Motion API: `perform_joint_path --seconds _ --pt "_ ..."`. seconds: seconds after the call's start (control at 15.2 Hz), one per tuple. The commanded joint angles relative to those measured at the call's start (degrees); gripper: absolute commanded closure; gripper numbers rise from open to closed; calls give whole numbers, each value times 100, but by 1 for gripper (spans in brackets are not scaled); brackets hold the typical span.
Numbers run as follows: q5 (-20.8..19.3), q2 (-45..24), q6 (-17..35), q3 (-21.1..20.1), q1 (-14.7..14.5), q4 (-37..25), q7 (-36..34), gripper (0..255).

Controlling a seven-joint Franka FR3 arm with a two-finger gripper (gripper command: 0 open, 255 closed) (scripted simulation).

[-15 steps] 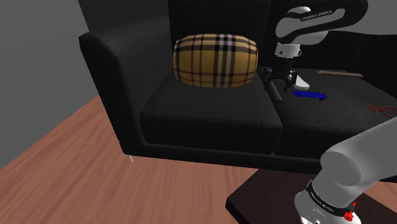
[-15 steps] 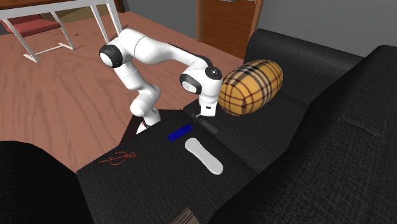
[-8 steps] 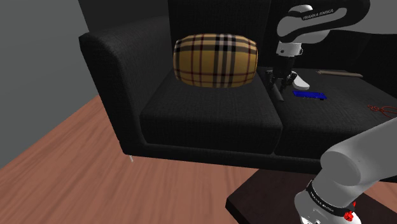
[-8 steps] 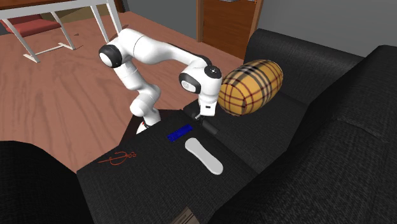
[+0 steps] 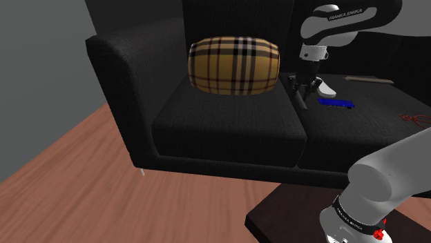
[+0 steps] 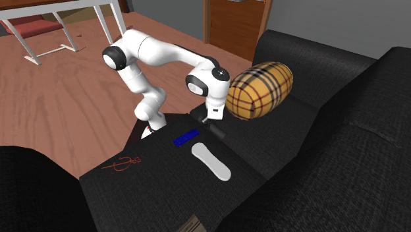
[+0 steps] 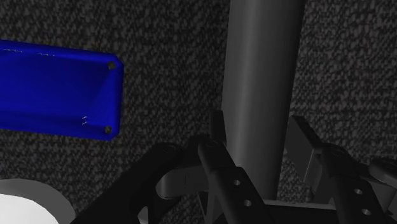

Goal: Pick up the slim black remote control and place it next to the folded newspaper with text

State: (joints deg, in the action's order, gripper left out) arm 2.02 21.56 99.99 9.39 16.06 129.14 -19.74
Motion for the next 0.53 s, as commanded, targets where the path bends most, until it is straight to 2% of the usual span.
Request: perform_joint_path --seconds 0.0,0.46 --pt "11 -4 -150 -14 -13 -127 -20 255" --pt "15 17 -689 -29 -21 -647 -62 255"
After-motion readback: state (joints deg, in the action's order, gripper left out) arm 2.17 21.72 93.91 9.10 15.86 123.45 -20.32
